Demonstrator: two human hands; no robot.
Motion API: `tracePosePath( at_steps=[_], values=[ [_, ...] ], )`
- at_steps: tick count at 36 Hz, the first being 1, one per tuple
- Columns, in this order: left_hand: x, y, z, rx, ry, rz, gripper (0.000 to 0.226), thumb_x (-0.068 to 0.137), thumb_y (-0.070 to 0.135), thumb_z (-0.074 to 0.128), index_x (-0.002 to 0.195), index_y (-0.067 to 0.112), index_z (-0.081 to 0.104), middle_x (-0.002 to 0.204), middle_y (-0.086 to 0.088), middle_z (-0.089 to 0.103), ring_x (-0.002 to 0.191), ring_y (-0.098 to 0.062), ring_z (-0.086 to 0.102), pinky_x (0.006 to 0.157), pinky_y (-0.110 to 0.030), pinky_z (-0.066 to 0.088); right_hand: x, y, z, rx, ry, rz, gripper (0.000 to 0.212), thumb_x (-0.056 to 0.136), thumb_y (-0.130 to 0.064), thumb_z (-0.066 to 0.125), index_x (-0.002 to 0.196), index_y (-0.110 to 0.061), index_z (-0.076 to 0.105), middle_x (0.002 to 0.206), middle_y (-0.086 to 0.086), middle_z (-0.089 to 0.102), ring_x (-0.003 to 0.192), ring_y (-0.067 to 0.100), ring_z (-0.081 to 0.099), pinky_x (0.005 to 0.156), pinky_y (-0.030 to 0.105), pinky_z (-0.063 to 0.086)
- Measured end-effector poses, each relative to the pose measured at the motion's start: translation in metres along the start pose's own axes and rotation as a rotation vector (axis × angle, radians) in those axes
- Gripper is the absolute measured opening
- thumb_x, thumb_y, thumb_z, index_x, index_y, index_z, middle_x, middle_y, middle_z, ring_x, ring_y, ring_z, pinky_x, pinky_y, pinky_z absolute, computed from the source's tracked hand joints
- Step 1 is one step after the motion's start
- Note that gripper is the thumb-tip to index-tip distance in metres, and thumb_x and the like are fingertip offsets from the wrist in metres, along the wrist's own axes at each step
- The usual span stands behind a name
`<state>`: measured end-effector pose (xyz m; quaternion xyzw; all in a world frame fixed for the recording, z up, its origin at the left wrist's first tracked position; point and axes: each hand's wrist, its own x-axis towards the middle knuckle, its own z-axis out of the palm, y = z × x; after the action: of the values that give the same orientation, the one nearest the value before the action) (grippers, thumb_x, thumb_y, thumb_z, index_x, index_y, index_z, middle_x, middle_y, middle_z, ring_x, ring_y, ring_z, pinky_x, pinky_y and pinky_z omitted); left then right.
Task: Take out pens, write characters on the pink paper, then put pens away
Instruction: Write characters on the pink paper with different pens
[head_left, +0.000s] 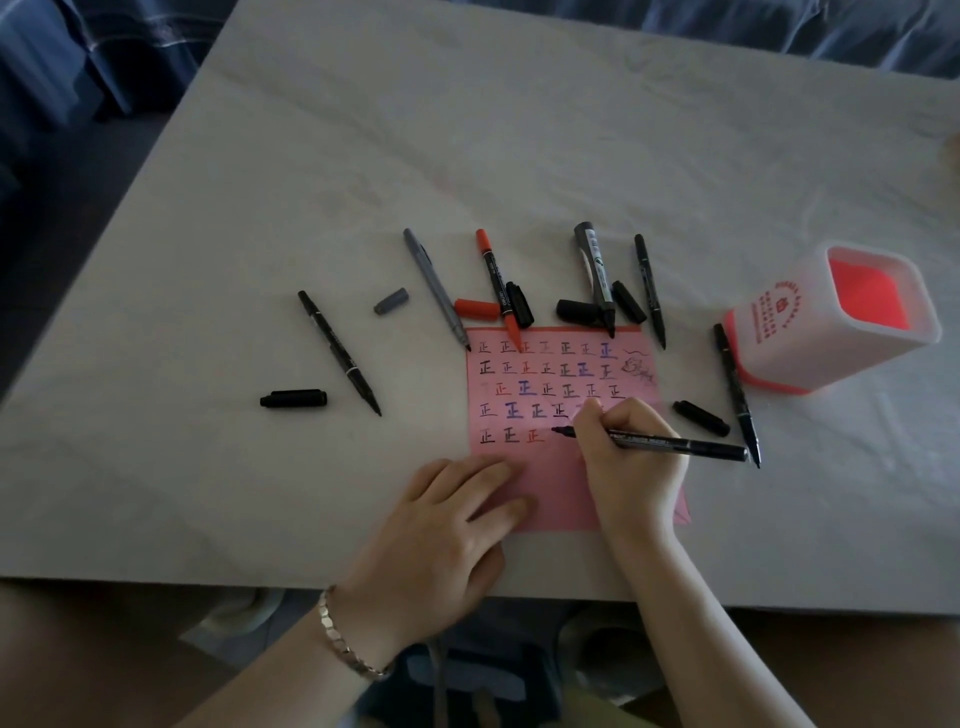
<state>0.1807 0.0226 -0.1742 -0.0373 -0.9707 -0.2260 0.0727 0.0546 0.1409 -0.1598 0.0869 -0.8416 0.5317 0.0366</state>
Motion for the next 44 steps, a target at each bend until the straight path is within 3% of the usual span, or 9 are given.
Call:
tracePosePath(
  at_steps=[13,20,27,44],
  values=[
    [-0.0006,-0.0011,0.0017,-0.012,-0.008,-0.01,0.035,0.078,0.025,0.046,0.112,0.026,0.051,0.126,-0.003,0.057,0.117,-0.019,0.044,0.095,-0.034,0.033,0.0012,0.0043,-0.0006,-0.011,0.034,-0.009,0.033,0.08,-0.006,0.063,0.051,0.002,0.047,0.046,0.014,0.049,0.048,0.013,0.044,0.044,0.014,0.033],
    [-0.0005,-0.0014,0.0016,-0.016,-0.012,-0.008,0.035,0.078,0.025,0.046,0.112,0.023,0.056,0.126,-0.004,0.057,0.117,-0.019,0.044,0.095,-0.034,0.034,0.0012,0.006,0.0012,0.009,0.017,-0.012,0.037,0.078,-0.003,0.063,0.047,-0.012,0.043,0.043,0.003,0.045,0.045,0.009,0.043,0.042,0.01,0.033],
    [-0.0006,-0.002,0.0019,-0.01,-0.023,-0.007,0.036,0.078,0.025,0.046,0.112,0.024,0.056,0.126,-0.004,0.057,0.117,-0.019,0.044,0.096,-0.034,0.032,-0.0003,0.0055,-0.0002,0.018,0.021,0.008,0.032,0.077,-0.002,0.062,0.049,0.003,0.047,0.047,0.02,0.052,0.045,0.011,0.043,0.043,0.01,0.035],
    [0.0002,-0.0009,0.001,-0.003,-0.024,-0.007,0.035,0.078,0.024,0.046,0.11,0.022,0.059,0.126,-0.004,0.057,0.118,-0.019,0.044,0.095,-0.034,0.033,0.0008,0.0031,0.0006,0.012,0.002,0.002,0.031,0.077,-0.003,0.062,0.049,-0.003,0.048,0.047,0.018,0.053,0.047,0.011,0.046,0.043,0.008,0.035]
  ],
)
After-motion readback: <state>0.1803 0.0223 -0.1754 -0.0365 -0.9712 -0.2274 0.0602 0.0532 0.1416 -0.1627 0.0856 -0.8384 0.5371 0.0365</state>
